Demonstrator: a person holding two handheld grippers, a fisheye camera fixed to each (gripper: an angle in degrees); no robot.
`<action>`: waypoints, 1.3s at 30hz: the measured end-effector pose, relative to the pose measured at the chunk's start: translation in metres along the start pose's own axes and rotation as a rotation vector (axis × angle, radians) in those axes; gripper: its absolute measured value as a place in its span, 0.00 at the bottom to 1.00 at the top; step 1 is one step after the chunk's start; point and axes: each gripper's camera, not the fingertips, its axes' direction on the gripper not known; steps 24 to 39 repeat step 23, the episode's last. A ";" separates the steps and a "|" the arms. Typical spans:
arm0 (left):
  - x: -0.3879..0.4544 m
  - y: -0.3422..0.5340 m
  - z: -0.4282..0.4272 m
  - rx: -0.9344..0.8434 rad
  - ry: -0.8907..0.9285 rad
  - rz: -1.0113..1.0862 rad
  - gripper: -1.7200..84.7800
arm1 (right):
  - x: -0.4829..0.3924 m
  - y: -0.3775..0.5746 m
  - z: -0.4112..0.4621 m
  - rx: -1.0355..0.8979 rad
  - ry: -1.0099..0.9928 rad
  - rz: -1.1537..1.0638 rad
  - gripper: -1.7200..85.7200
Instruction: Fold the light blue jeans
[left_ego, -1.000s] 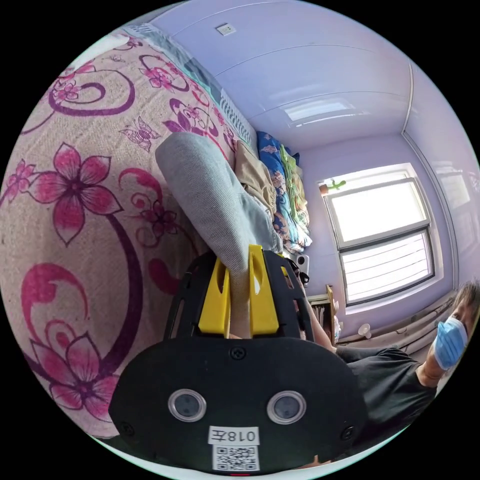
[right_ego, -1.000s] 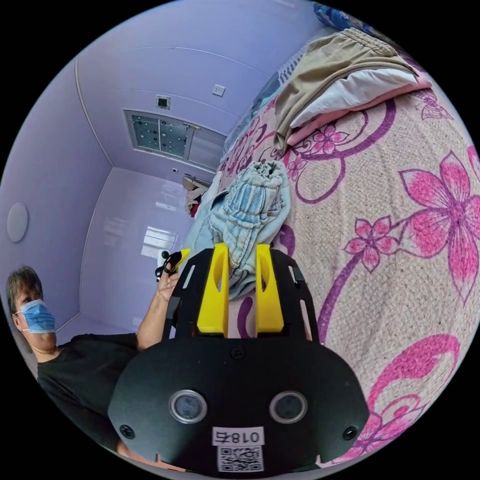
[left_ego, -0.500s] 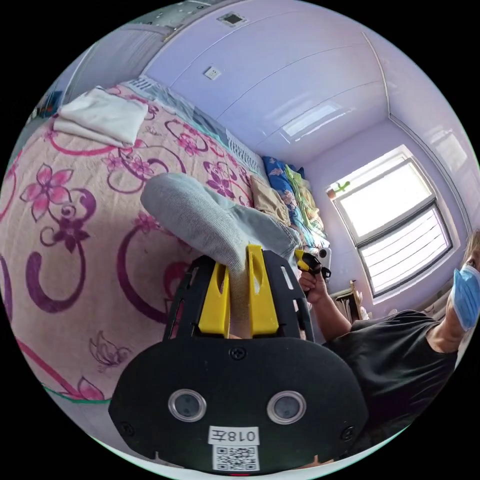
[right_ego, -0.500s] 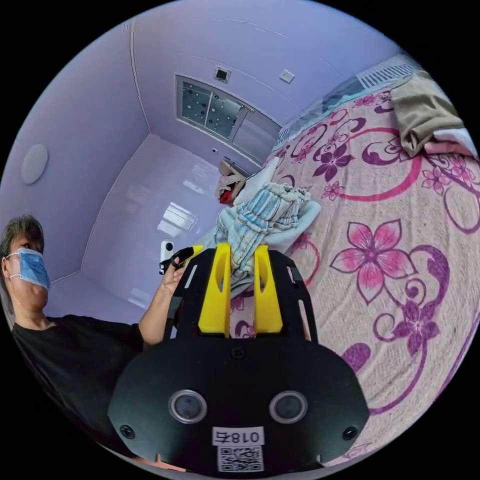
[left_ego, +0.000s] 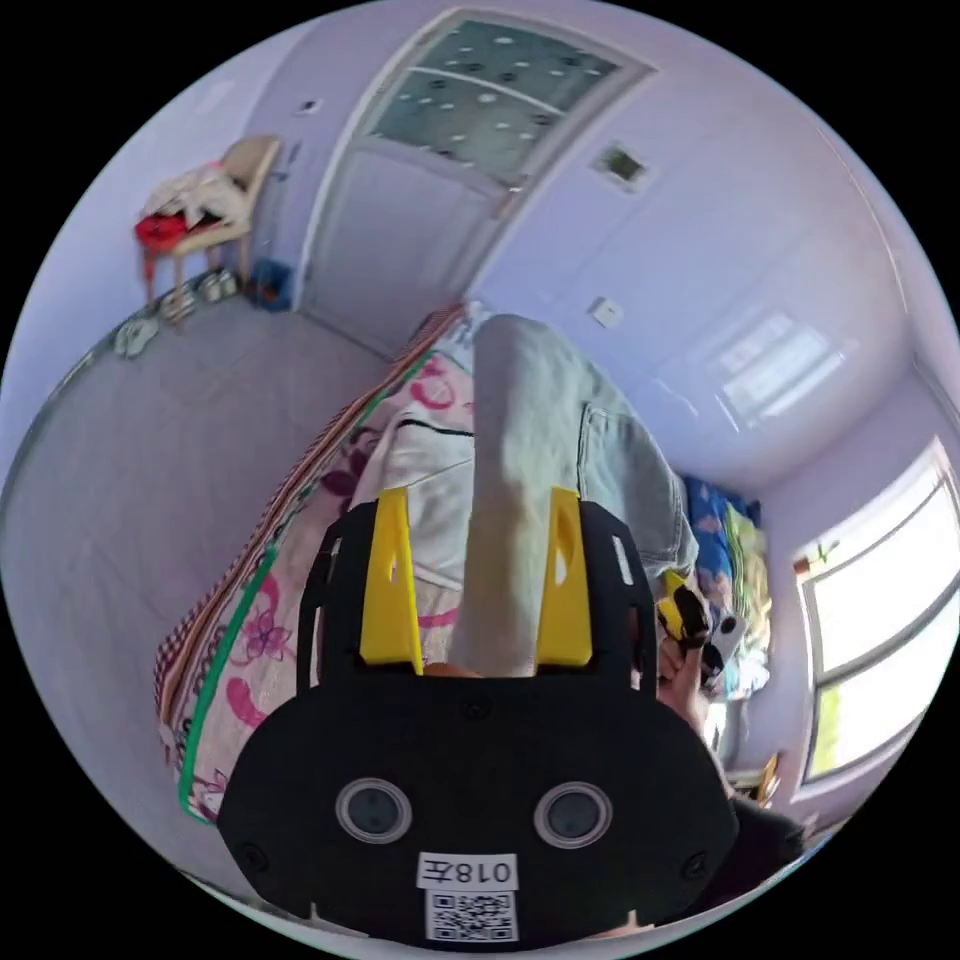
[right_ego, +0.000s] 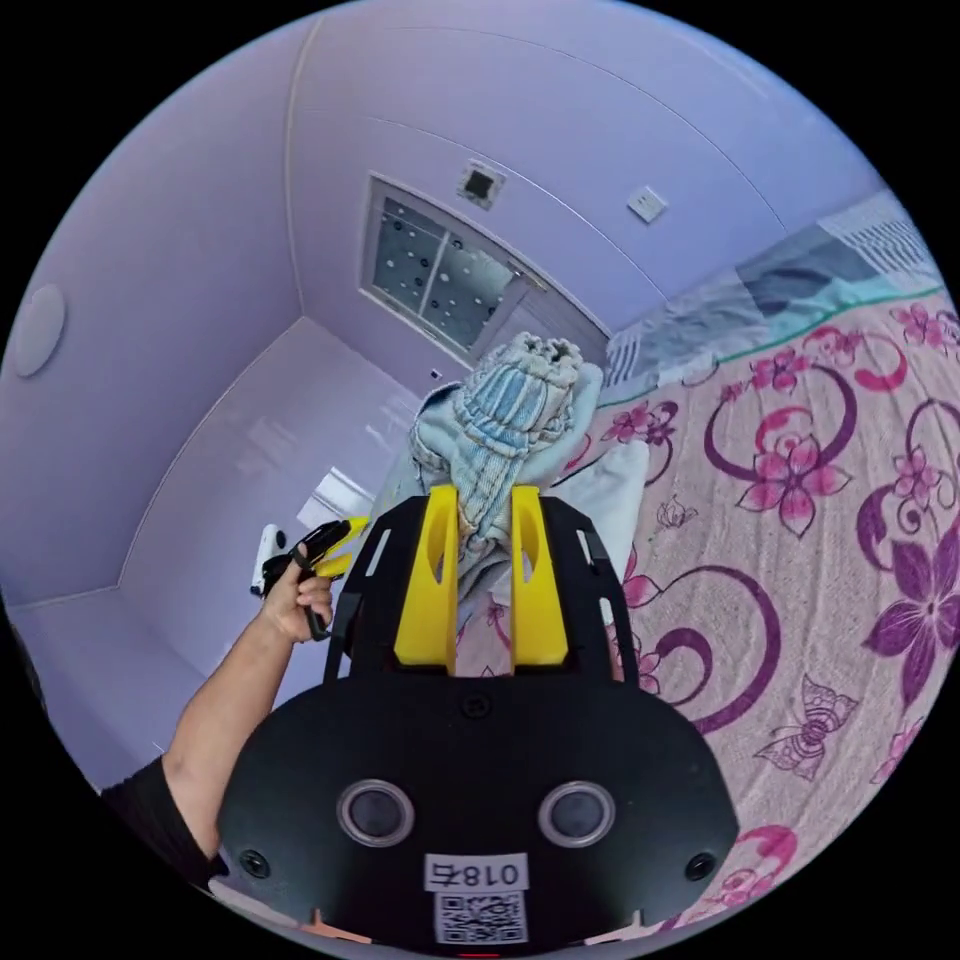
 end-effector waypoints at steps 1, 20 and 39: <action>-0.034 0.024 0.000 0.034 0.037 -0.066 0.23 | 0.009 0.001 0.020 -0.048 0.033 0.024 0.13; 0.042 0.434 -0.108 0.238 0.416 0.563 0.02 | -0.041 0.201 -0.230 -0.167 0.187 -0.515 0.03; 0.100 0.476 -0.114 0.227 0.379 0.665 0.01 | -0.068 0.229 -0.304 -0.081 0.436 -0.590 0.02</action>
